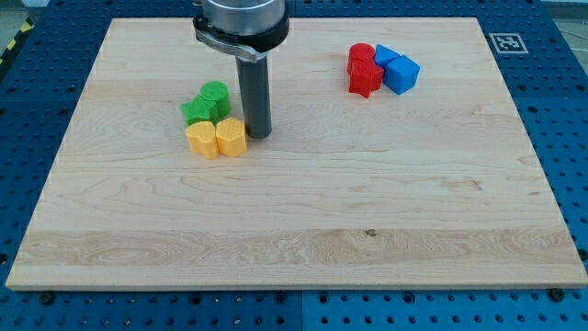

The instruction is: Push the green circle into the green star

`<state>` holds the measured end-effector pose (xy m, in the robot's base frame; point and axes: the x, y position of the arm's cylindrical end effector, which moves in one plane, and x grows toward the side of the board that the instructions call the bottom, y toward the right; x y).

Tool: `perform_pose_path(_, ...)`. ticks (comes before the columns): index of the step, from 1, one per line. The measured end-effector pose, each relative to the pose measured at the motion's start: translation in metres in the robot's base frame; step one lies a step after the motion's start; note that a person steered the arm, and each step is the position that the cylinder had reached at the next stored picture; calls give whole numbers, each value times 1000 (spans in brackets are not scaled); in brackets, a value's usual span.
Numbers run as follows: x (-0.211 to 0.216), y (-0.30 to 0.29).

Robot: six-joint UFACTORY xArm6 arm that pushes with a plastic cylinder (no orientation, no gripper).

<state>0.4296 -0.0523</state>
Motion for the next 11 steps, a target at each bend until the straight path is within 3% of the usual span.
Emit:
perform_pose_path(4, -48, 8)
perform_pose_path(7, -101, -30)
perform_pose_path(11, -59, -46)
